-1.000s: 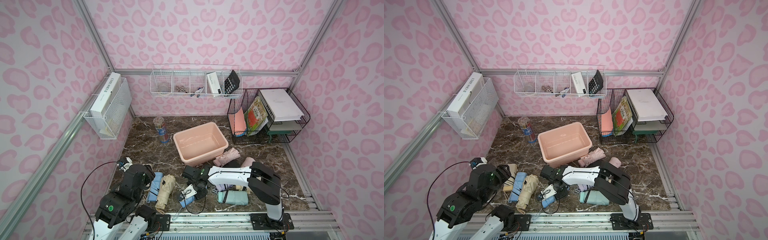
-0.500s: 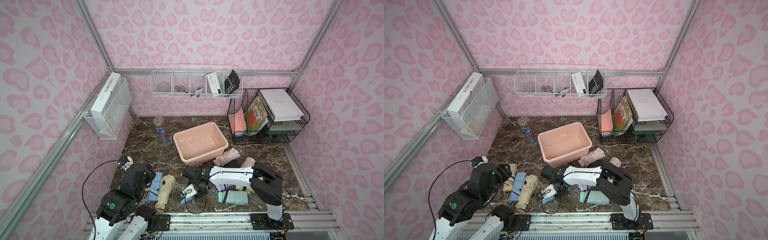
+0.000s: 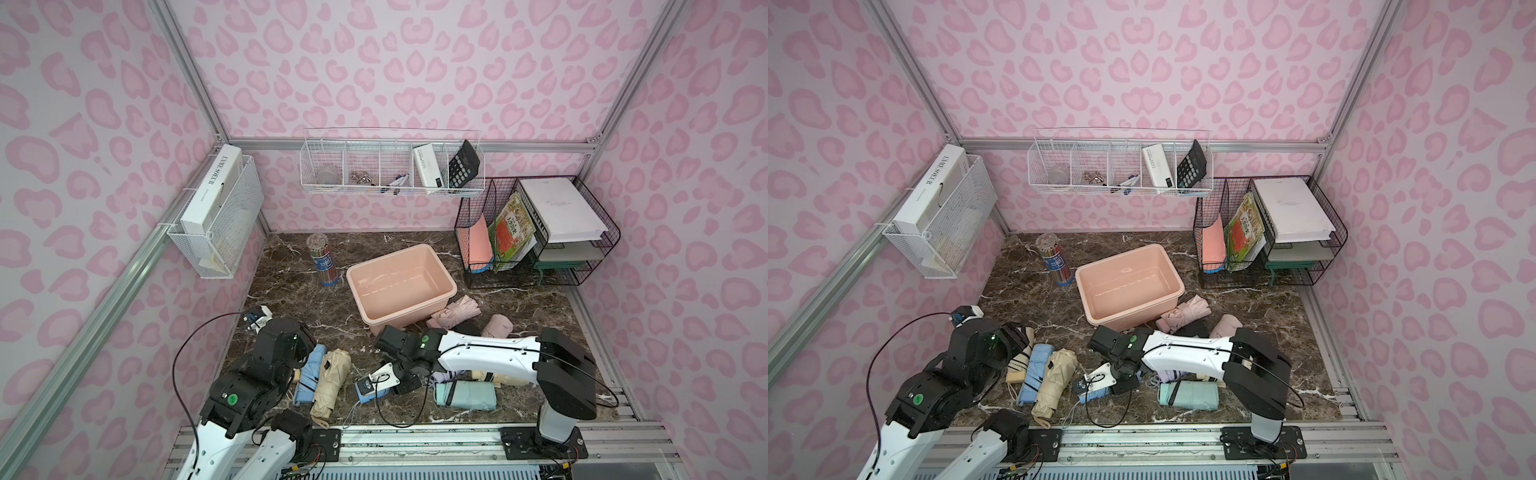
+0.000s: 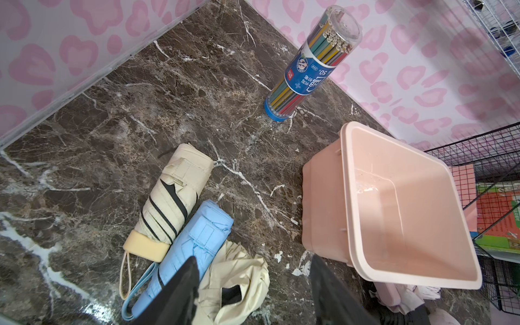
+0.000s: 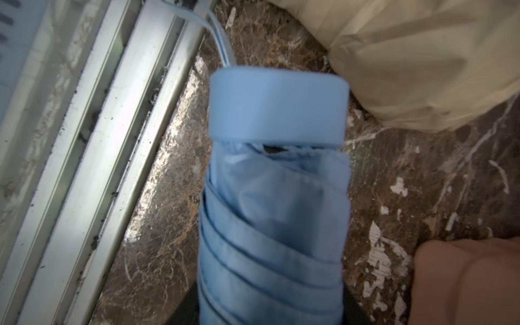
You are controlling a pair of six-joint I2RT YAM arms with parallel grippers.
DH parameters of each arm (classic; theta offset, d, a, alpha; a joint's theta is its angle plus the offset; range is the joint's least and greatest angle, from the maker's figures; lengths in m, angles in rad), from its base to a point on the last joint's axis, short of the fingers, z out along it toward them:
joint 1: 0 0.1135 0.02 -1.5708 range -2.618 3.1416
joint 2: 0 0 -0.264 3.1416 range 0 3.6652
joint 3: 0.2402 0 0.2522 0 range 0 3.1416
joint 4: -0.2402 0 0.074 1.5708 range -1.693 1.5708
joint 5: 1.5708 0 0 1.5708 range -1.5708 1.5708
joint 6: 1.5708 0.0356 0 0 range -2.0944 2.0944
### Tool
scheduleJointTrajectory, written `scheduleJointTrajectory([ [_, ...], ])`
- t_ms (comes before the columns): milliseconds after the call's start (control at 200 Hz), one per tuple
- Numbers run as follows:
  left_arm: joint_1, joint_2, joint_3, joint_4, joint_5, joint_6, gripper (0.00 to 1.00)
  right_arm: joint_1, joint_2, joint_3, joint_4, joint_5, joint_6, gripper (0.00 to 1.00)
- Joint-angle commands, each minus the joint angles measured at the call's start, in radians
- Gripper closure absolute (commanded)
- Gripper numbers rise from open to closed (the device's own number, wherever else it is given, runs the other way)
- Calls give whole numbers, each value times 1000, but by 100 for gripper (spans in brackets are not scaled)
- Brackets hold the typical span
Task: Put the umbrella into the storage box
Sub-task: Pick up the umbrella from the center of the board.
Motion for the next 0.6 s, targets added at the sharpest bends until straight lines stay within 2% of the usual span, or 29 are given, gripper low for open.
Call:
scheduleJointTrajectory([
  [0,0,19,5,51,16,15,37,-3,-72,-30,77,-47,90,70],
  [345,0,129,5,173,79,56,37,-70,-336,-136,242,-67,323,72],
  [595,1,236,5,282,157,101,37,-206,-439,-158,434,-50,648,71],
])
